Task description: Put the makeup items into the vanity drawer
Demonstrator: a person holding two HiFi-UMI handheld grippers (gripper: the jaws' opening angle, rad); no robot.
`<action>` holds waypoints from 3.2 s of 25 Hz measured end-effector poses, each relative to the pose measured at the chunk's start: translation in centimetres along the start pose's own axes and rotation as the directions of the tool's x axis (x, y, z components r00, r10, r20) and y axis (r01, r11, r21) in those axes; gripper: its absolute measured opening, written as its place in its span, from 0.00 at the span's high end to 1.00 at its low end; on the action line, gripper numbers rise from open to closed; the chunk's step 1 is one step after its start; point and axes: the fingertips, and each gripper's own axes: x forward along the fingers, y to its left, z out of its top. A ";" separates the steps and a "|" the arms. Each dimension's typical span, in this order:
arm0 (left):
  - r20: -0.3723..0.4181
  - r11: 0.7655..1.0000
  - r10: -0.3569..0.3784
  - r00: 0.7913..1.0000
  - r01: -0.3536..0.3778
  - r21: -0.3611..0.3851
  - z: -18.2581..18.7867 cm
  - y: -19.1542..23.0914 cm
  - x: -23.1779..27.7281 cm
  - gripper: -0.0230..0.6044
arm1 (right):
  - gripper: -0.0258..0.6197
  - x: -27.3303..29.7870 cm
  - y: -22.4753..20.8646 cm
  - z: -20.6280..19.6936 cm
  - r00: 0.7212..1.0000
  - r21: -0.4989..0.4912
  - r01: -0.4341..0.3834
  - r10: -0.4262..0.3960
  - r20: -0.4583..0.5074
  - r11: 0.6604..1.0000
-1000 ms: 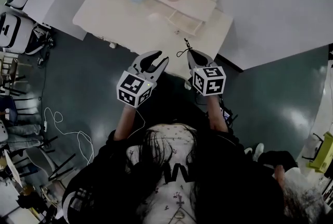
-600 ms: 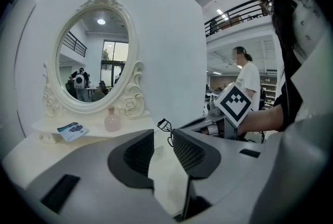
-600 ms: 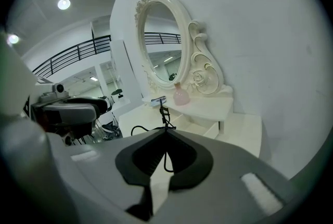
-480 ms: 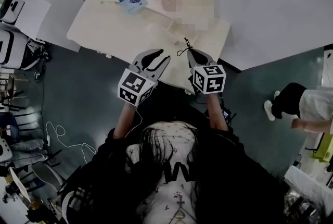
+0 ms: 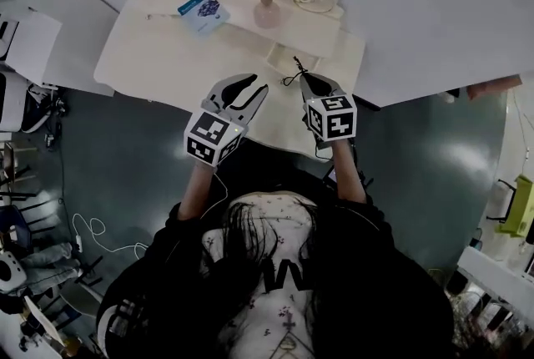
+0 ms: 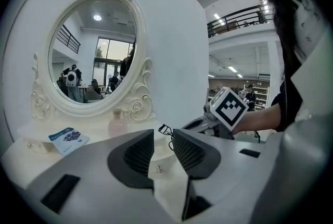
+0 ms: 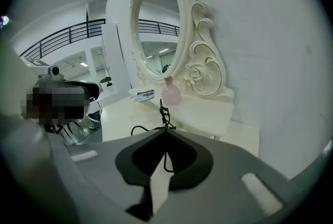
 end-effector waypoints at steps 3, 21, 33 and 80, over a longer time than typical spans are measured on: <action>0.004 1.000 -0.023 1.000 0.023 -0.002 -0.1 0.8 0.4 0.78 | 0.94 0.8 -1.1 0.7 0.999 -0.011 0.040 -0.040 -0.002 0.999; 0.013 0.996 -0.080 0.997 0.081 -0.038 -0.2 4.6 1.9 0.78 | 0.94 7.5 -3.0 -2.4 0.956 -0.150 -0.009 -0.035 -0.291 0.989; 0.004 0.996 -0.061 0.998 0.061 -0.066 -0.5 6.0 2.3 0.78 | 0.93 9.8 -3.5 -3.2 0.928 -0.267 -0.029 -0.073 -0.366 0.963; 0.003 0.999 -0.037 0.999 0.037 -0.029 -0.4 3.5 0.7 0.78 | 0.87 4.2 -1.2 2.3 0.998 -0.064 0.024 -0.029 -0.064 0.998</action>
